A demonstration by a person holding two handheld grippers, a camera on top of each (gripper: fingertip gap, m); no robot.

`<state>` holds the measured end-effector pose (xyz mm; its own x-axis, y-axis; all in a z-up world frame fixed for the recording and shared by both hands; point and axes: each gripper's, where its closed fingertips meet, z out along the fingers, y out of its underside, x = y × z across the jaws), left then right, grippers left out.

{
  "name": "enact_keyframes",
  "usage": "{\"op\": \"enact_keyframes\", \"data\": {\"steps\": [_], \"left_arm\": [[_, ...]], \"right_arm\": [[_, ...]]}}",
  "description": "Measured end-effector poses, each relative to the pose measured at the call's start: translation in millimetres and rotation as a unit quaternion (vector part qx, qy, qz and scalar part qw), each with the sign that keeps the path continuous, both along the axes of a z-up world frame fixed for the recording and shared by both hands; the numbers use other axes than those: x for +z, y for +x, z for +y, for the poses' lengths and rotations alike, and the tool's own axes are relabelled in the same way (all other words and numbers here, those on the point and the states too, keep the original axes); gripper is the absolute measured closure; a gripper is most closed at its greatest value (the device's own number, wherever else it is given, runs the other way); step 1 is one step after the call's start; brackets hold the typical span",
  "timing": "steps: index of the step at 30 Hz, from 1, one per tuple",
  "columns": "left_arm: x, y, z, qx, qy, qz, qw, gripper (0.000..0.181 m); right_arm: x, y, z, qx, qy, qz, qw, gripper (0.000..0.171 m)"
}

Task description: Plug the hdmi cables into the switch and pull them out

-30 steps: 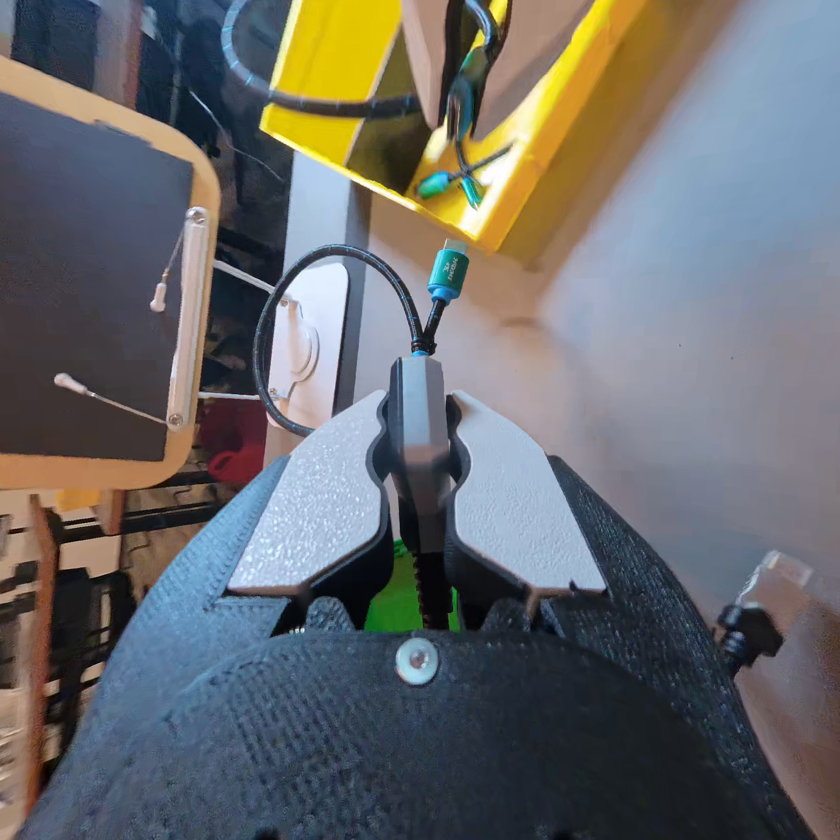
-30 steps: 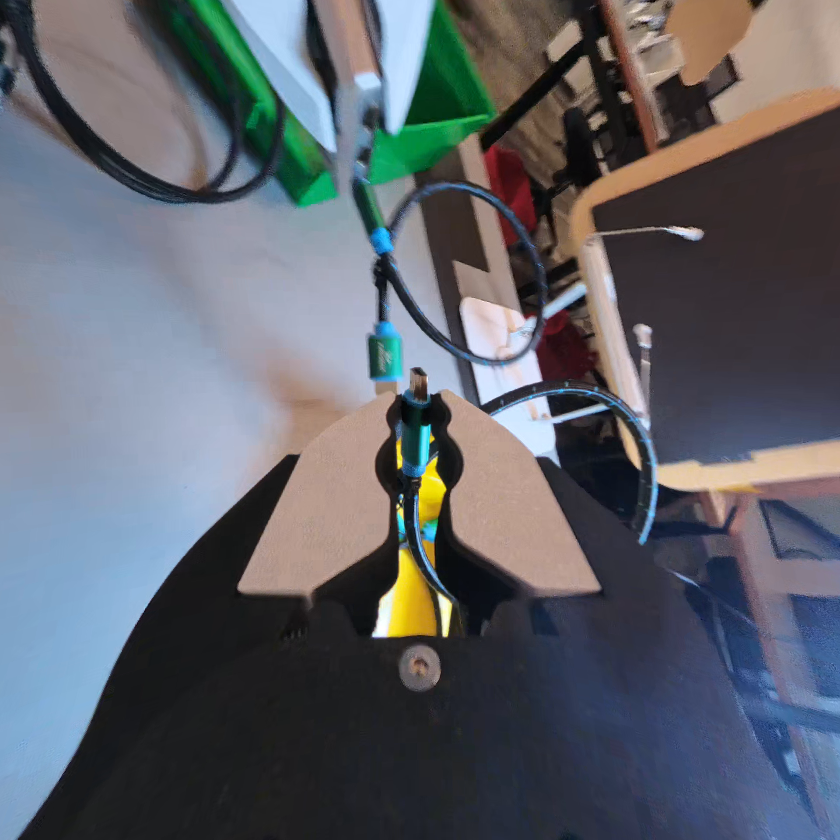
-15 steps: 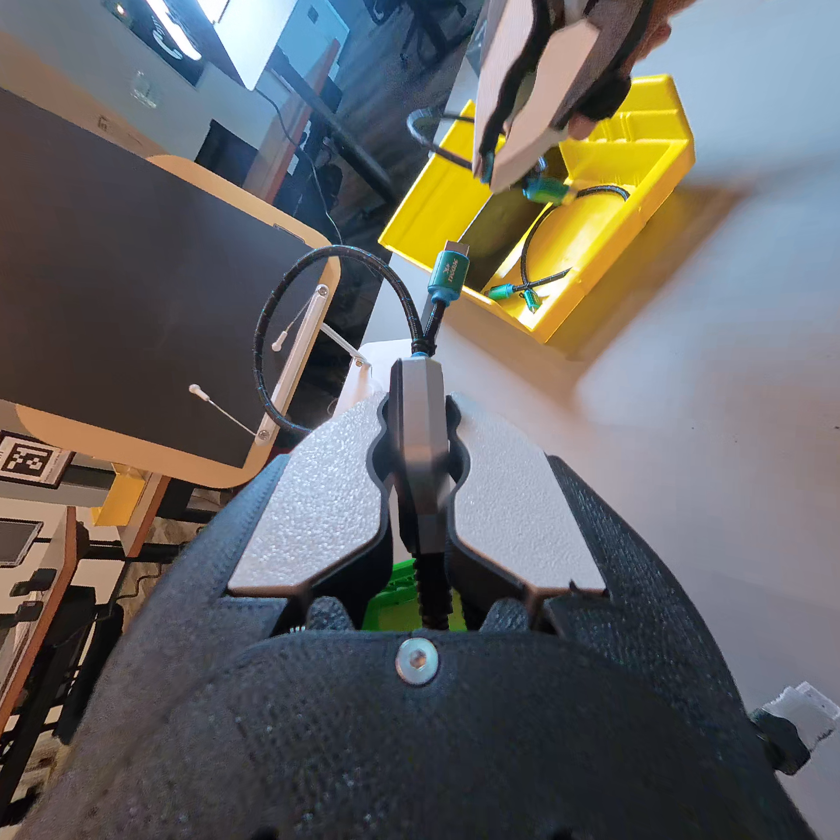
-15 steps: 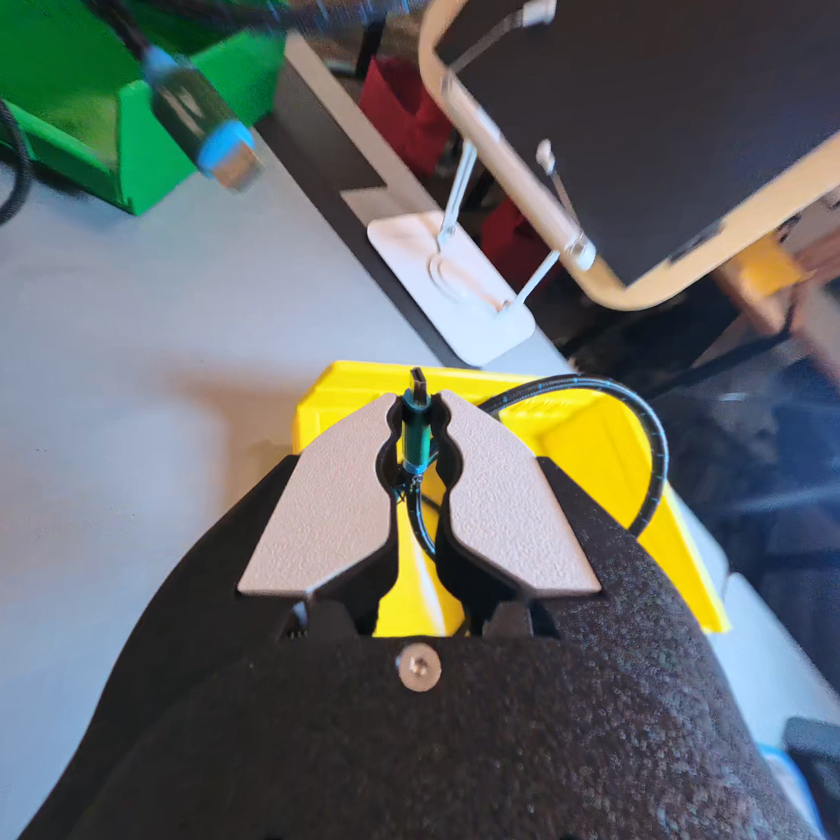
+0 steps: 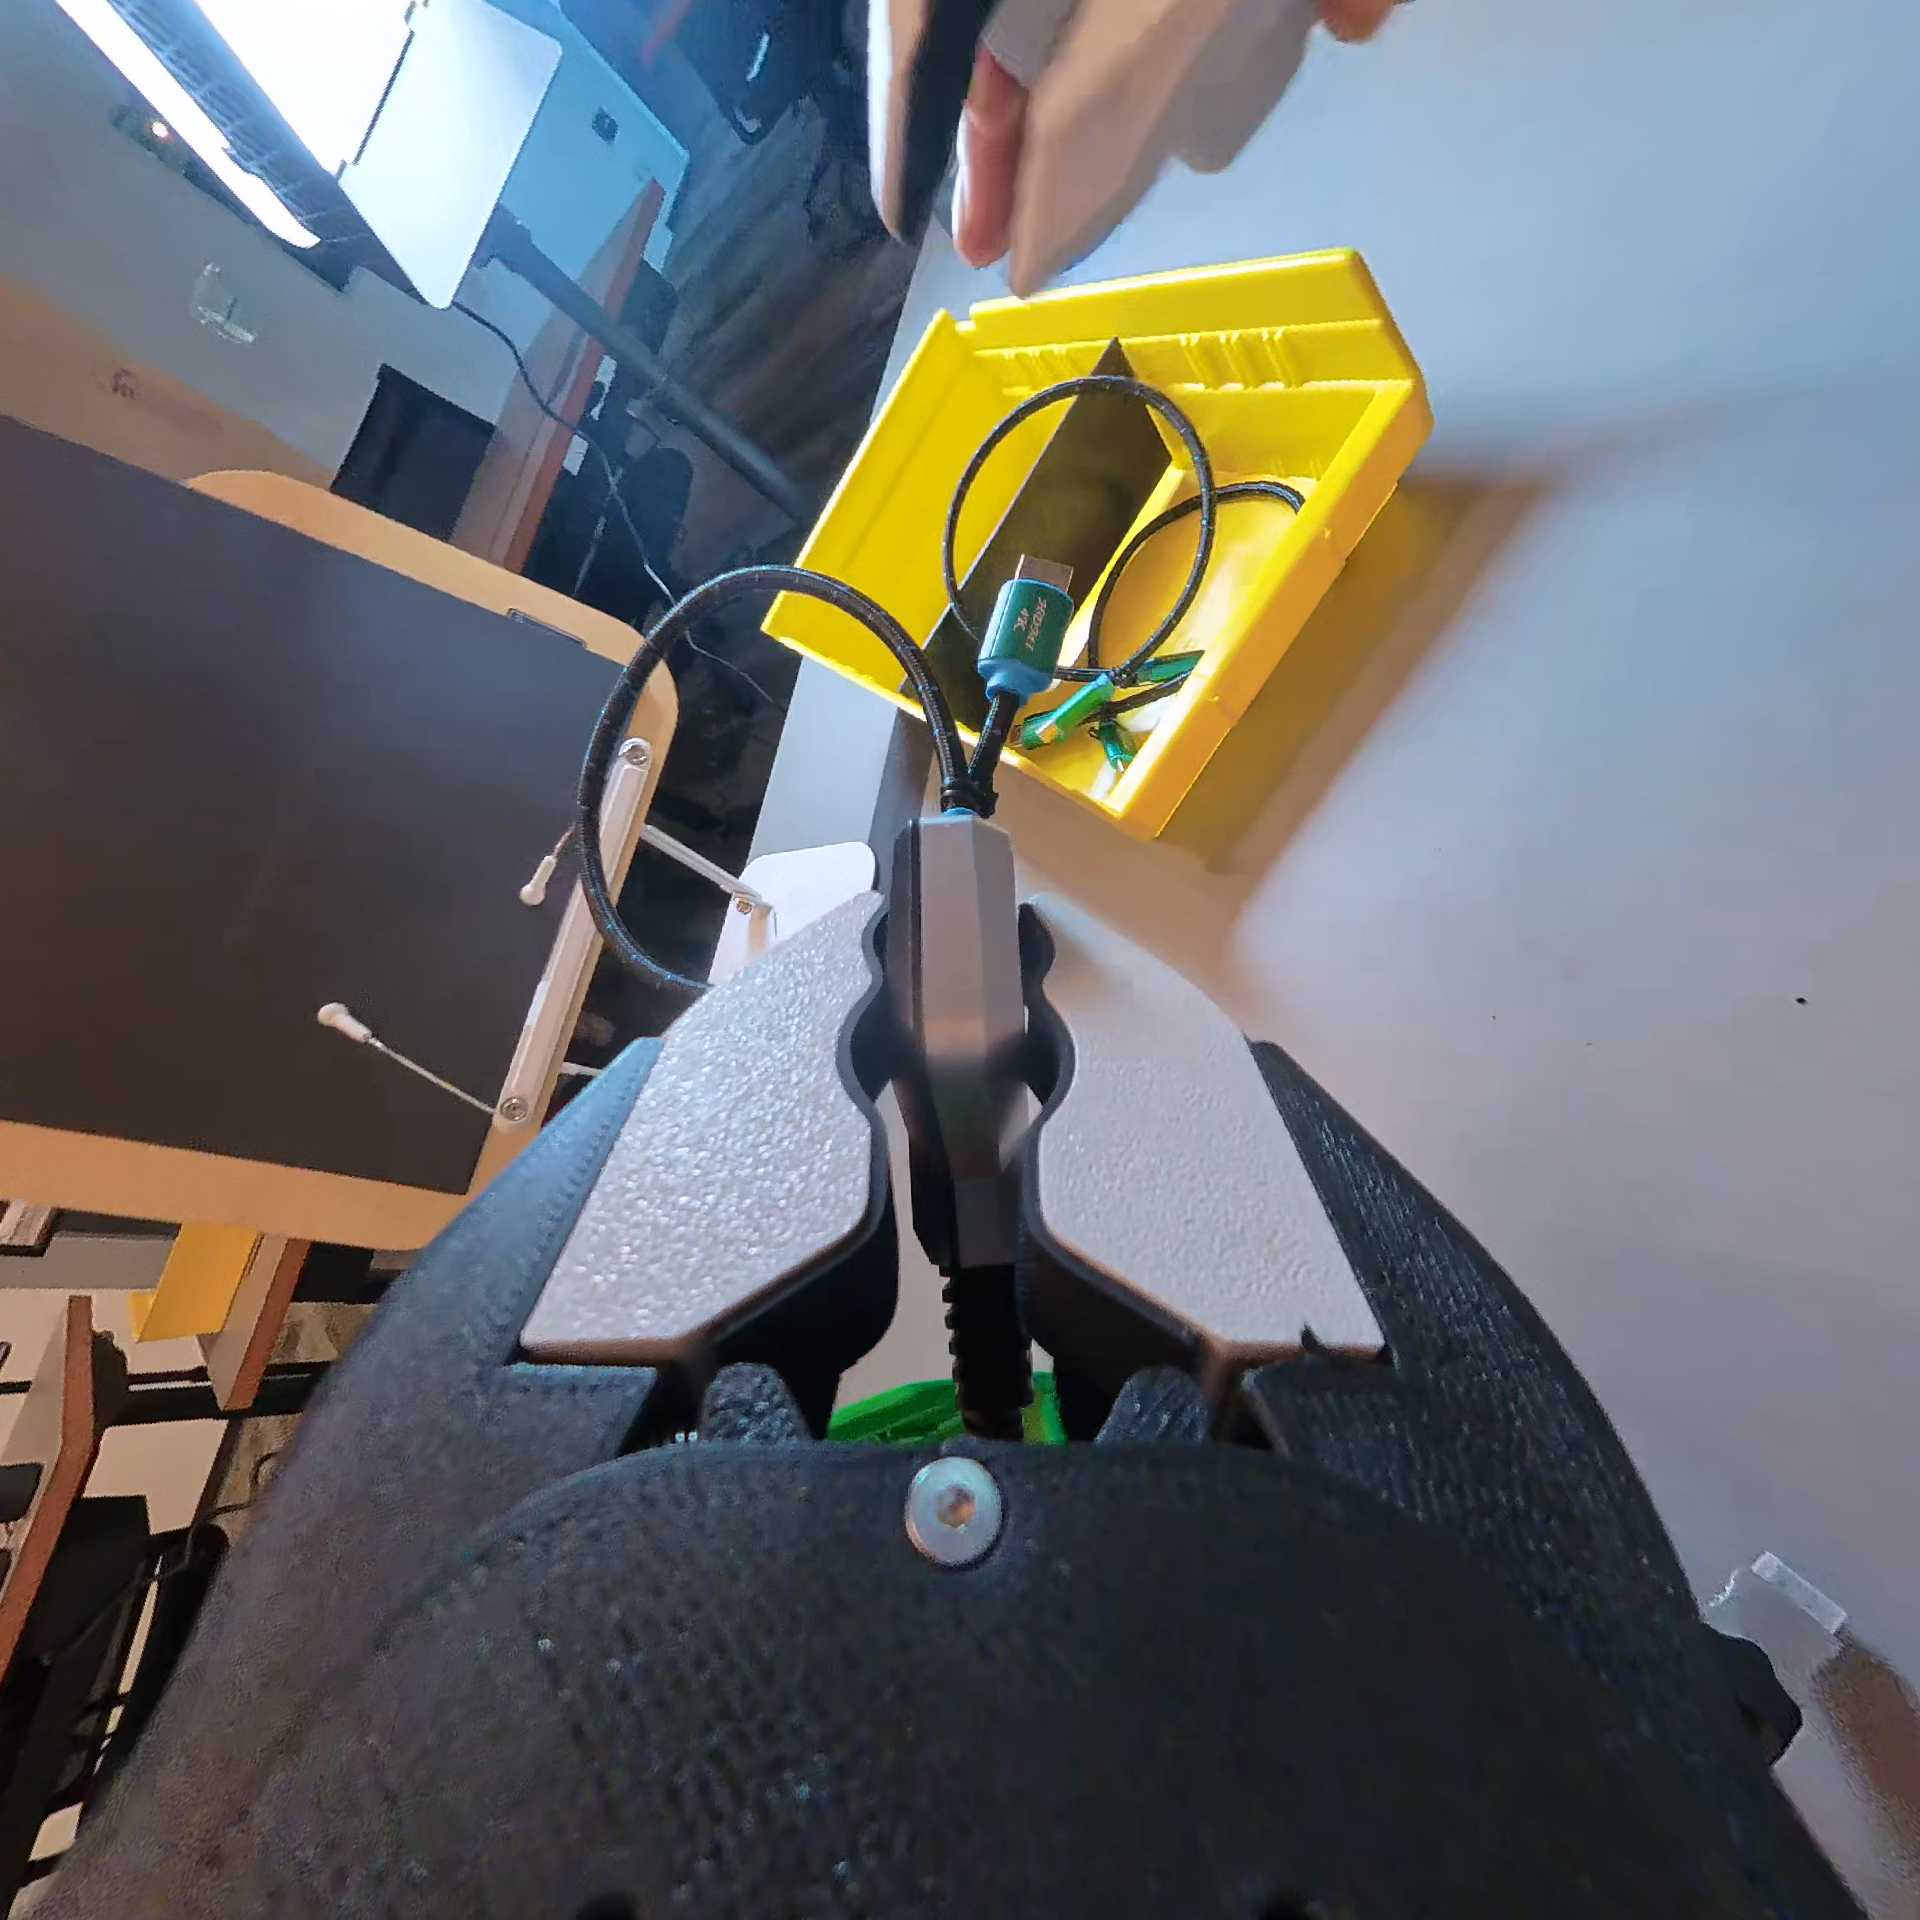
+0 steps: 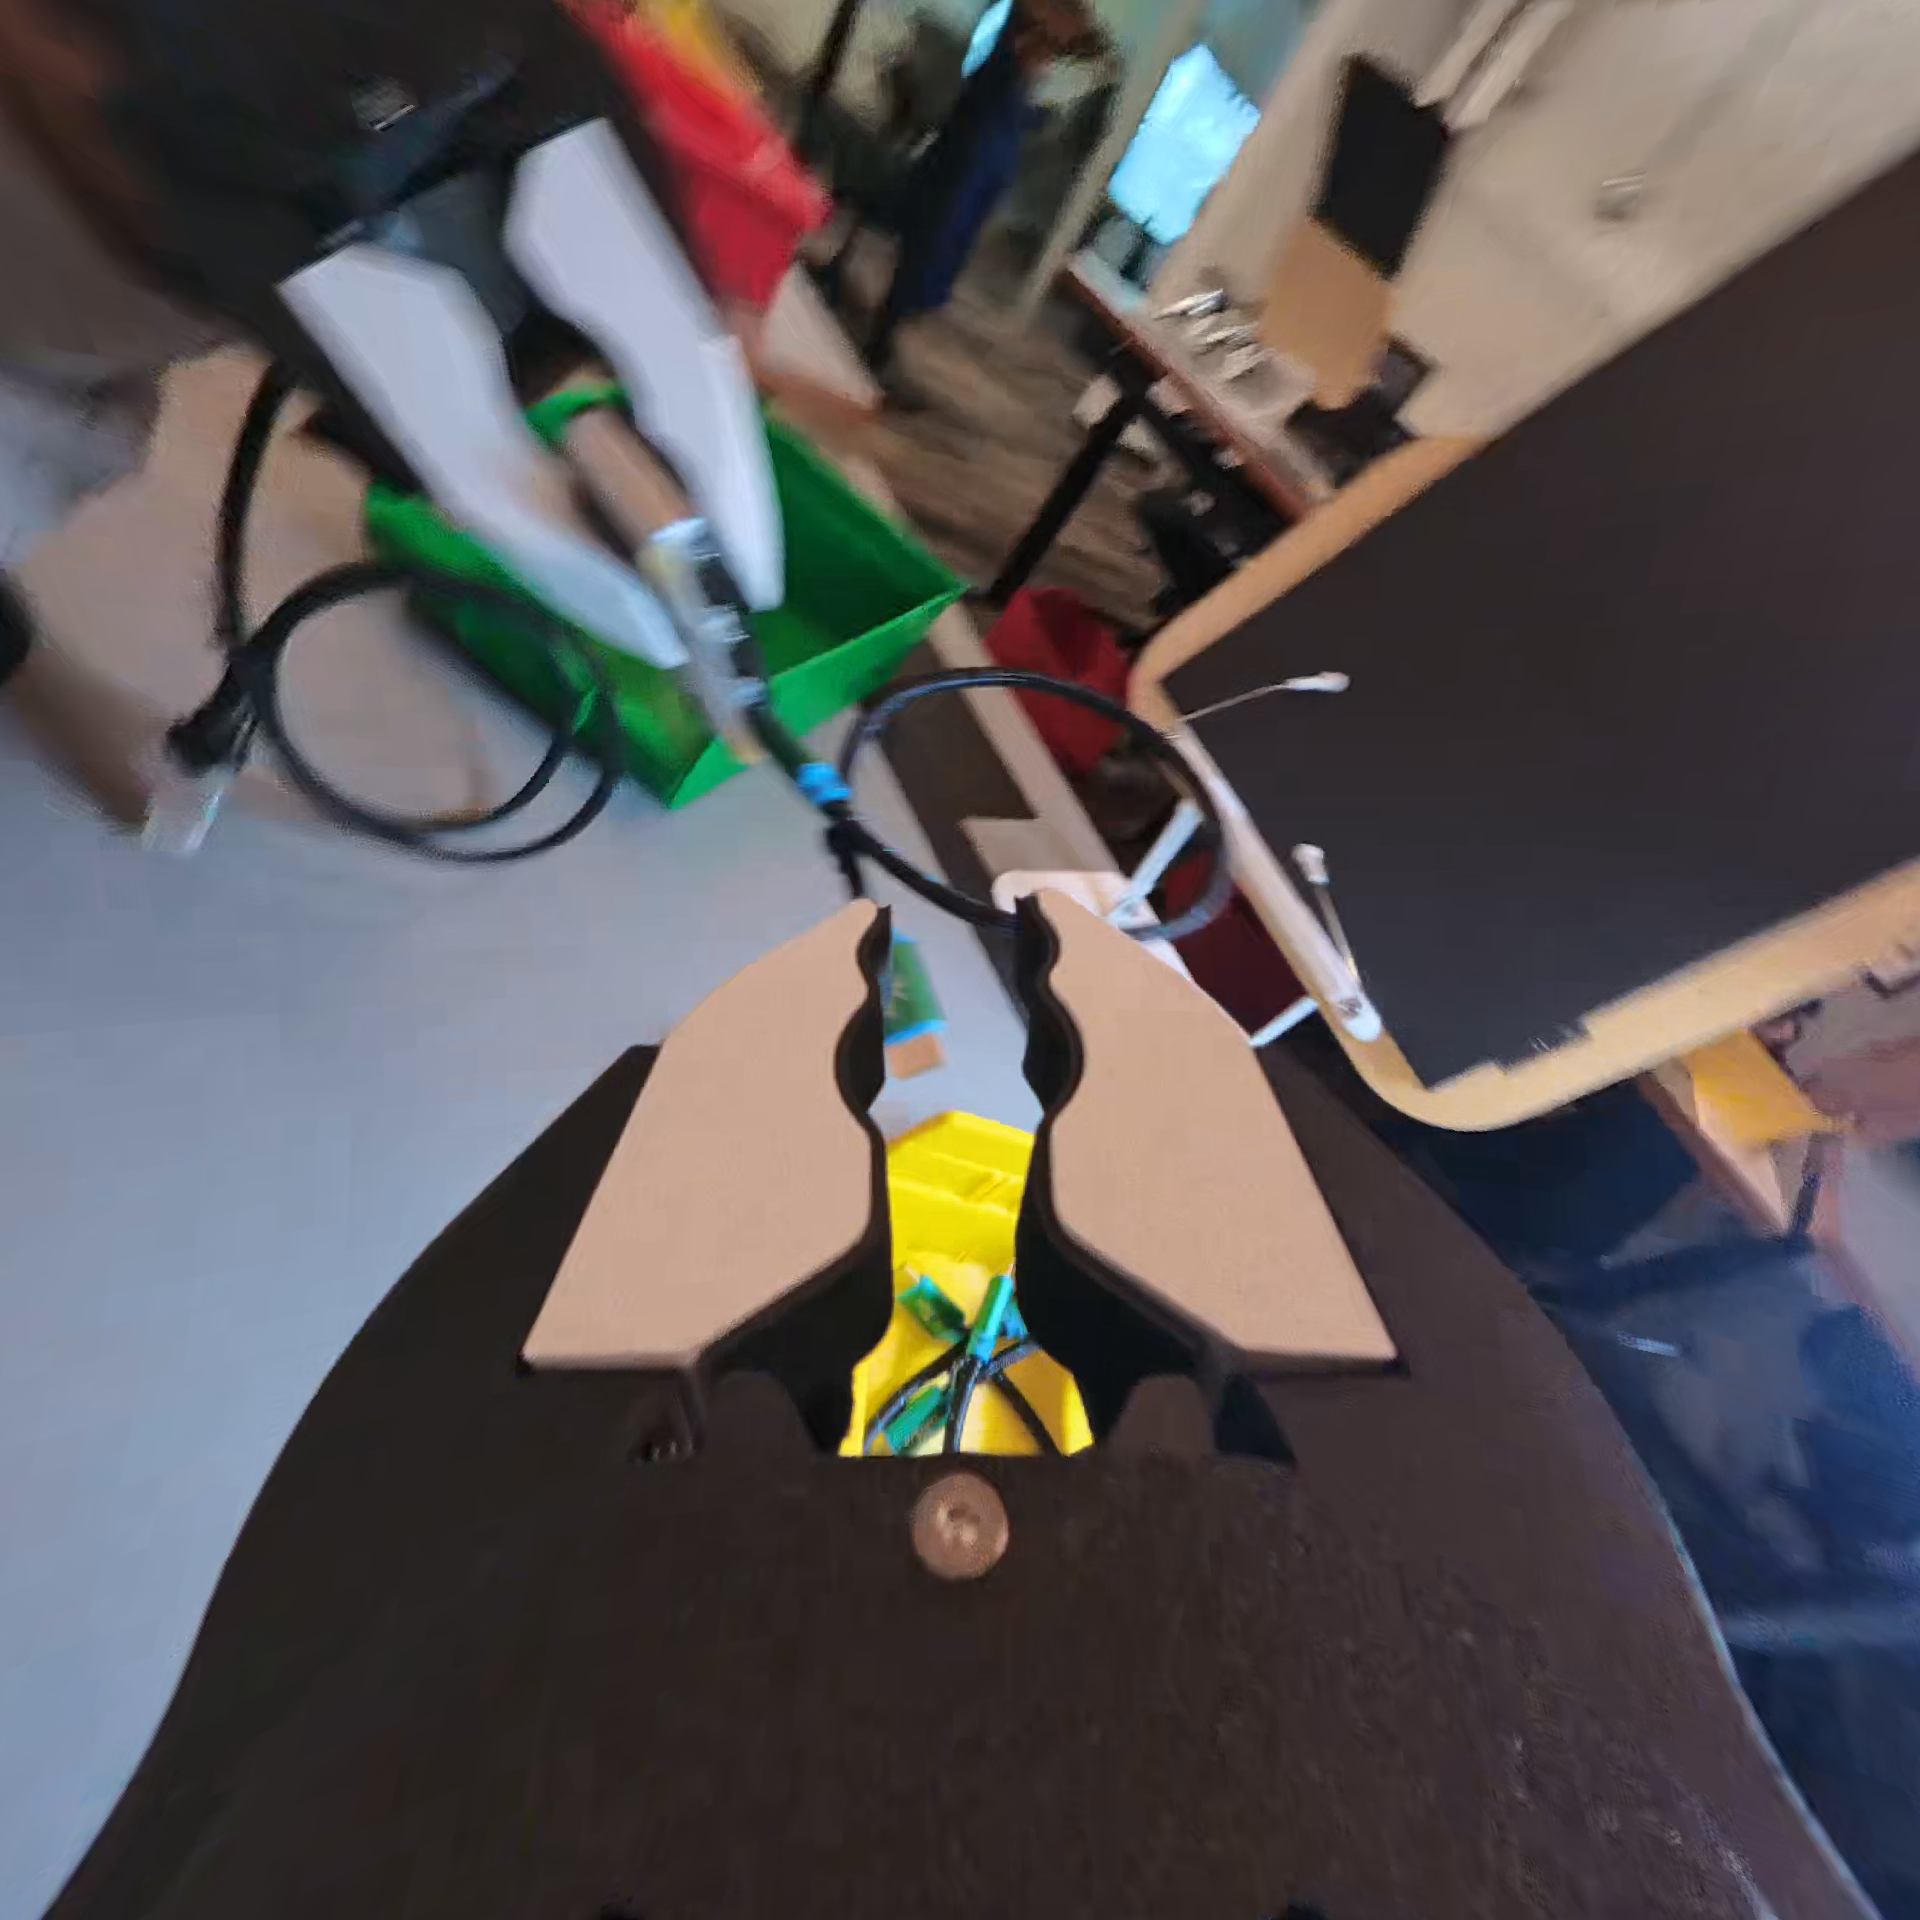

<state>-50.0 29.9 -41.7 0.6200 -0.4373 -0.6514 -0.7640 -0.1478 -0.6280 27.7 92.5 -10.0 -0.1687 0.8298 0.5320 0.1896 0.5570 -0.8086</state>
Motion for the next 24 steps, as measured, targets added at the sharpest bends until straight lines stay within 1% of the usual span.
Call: {"op": "enact_keyframes", "data": {"steps": [1, 3, 5, 9, 11, 12, 16, 18, 21, 22, 24], "left_arm": [[-3.2, 3.5, 1.2, -0.004, -0.005, 0.003, 1.0, 0.159], [-10.8, 11.2, 3.2, -0.014, -0.018, 0.01, 1.0, 0.16], [-17.4, 18.8, 4.9, -0.022, -0.028, 0.021, 0.999, 0.16], [-28.2, 36.7, 4.4, -0.049, -0.047, 0.038, 0.997, 0.16], [-30.2, 44.2, 3.8, -0.062, -0.049, 0.041, 0.996, 0.16], [-29.8, 46.6, 3.7, -0.066, -0.048, 0.038, 0.996, 0.16], [-25.8, 46.5, 1.4, -0.072, -0.043, 0.029, 0.996, 0.16], [-27.2, 46.8, -1.1, -0.076, -0.049, 0.027, 0.996, 0.158], [-41.2, 36.1, 2.0, -0.057, -0.069, 0.066, 0.994, 0.147], [-46.3, 33.7, 4.3, -0.052, -0.074, 0.078, 0.993, 0.146], [-51.9, 30.0, 11.1, -0.036, -0.071, 0.104, 0.991, 0.153]], "right_arm": [[-12.1, -2.9, -12.2, 0.012, 0.038, -0.033, 0.999, 0.148], [-37.4, -13.0, -23.4, 0.008, 0.108, -0.088, 0.99, 0.145], [-57.8, -26.1, -27.4, 0.002, 0.148, -0.116, 0.982, 0.141], [-83.3, -45.4, -34.3, 0.013, 0.17, -0.128, 0.977, 0.141], [-94.1, -48.7, -31.8, 0.006, 0.186, -0.145, 0.972, 0.149], [-97.2, -49.4, -28.5, -0.001, 0.197, -0.149, 0.969, 0.156], [-90.8, -46.5, -30.8, 0.01, 0.189, -0.14, 0.972, 0.158], [-92.5, -43.9, -32.8, 0.017, 0.185, -0.149, 0.971, 0.158], [-93.0, -43.3, -31.4, 0.02, 0.174, -0.149, 0.973, 0.158], [-93.8, -42.7, -31.0, 0.021, 0.17, -0.151, 0.973, 0.158], [-95.3, -42.9, -29.2, 0.018, 0.177, -0.153, 0.972, 0.158]]}}
